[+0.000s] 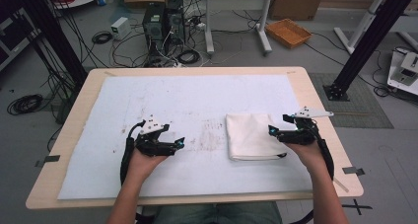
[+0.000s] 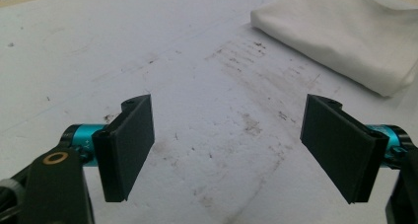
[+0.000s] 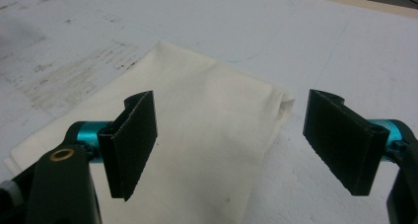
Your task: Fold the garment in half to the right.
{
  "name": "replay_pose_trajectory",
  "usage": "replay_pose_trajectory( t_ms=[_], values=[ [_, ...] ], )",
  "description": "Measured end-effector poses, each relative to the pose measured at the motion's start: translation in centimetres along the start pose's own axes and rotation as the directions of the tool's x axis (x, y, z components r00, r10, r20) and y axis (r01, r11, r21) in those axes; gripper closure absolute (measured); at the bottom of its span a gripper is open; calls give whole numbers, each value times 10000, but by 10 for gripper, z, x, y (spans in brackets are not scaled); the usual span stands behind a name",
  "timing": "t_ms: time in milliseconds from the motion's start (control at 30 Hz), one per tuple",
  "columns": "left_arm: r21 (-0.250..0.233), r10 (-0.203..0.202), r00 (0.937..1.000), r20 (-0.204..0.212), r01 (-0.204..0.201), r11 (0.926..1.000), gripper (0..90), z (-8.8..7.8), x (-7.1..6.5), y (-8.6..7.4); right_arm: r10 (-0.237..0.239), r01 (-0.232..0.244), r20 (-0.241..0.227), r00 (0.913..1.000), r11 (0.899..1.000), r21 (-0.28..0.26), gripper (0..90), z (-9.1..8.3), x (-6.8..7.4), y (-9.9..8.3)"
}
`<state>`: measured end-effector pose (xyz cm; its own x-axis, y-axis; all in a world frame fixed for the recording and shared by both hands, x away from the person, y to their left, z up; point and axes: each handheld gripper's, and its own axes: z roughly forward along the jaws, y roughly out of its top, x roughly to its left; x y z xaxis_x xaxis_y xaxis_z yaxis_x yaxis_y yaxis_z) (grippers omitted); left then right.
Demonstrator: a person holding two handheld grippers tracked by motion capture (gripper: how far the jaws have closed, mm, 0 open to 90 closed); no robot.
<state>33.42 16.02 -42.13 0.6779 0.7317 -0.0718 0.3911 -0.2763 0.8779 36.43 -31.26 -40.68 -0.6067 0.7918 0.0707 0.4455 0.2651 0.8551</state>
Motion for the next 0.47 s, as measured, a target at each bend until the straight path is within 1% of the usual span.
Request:
replay_pose_trajectory(
  t_ms=[100,200,467],
  values=[
    [70,-67,10000,14,67,10000,208,0,1,0,-16,16,-20,10000,10000,19,210,1,0,-1],
    [122,-34,10000,-24,35,9999,208,-1,2,0,0,1,-41,10000,10000,72,210,2,0,-2],
    [6,-64,9999,-84,64,10000,208,-6,5,-1,50,-49,-56,10000,9998,209,210,4,1,-5]
  ],
)
